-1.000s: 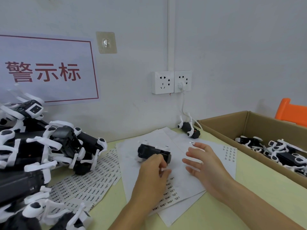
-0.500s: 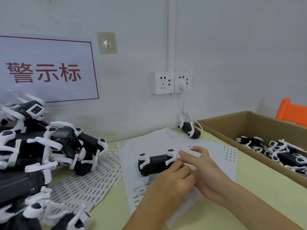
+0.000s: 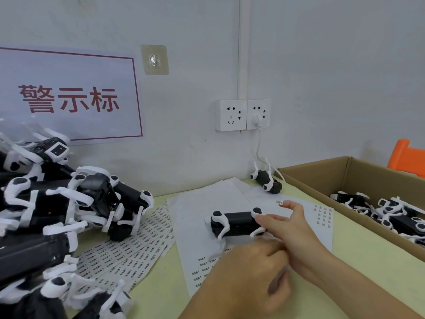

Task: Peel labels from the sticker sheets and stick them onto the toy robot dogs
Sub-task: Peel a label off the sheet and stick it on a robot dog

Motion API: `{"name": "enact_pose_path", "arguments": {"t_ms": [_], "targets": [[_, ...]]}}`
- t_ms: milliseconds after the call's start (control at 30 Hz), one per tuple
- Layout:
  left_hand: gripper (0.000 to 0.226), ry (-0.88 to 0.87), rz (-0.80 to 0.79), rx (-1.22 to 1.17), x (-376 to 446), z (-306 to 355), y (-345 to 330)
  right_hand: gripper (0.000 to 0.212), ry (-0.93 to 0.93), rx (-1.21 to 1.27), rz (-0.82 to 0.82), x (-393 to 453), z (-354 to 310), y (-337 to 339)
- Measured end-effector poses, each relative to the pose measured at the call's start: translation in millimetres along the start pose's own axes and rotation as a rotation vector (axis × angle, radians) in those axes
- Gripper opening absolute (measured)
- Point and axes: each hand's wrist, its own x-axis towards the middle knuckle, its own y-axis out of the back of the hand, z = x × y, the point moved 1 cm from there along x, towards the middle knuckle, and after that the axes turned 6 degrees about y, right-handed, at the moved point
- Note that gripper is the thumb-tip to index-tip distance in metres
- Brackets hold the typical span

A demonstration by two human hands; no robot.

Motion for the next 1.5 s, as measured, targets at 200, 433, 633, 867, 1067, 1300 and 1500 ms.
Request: {"name": "enact_pose_path", "arguments": {"t_ms": [200,433,633,867,1067,1300,1500], "targets": [[0.009,0.004,0.494,-0.047,7.2,-5.4,33.2,0.067,0.072,-0.048,-0.047,3.1,-1.2,5.8],[0.049,0.791,-0.087,-0.313,10.6,-52.4,65.7,0.068,0.139,-0.009,-0.295,1.8,-1.9,3.2],[0.06,0.854,-0.388,-0.7,7.9,-49.8,81.3,0.076,0.149,0.046,-0.396,-1.8,-12.4,4.5],[0.042,0.922,-0.138,-1.33,3.8,-44.8,50.7,0.06,0.116,0.087,-0.248,2.4,-24.2,7.8],[0.038,0.947,0.165,-1.394,-2.7,-44.0,20.1,0.011,0.28,-0.189,0.076,7.0,-27.6,15.4],[0.057,0.881,0.229,-1.387,-4.9,-46.0,16.8,0.018,0.673,-0.594,-0.152,-11.2,-35.5,2.8],[0.061,0.844,0.198,-1.324,-5.2,-45.9,14.7,0.026,0.746,-0.872,-0.177,-15.3,-30.9,-3.8]]}}
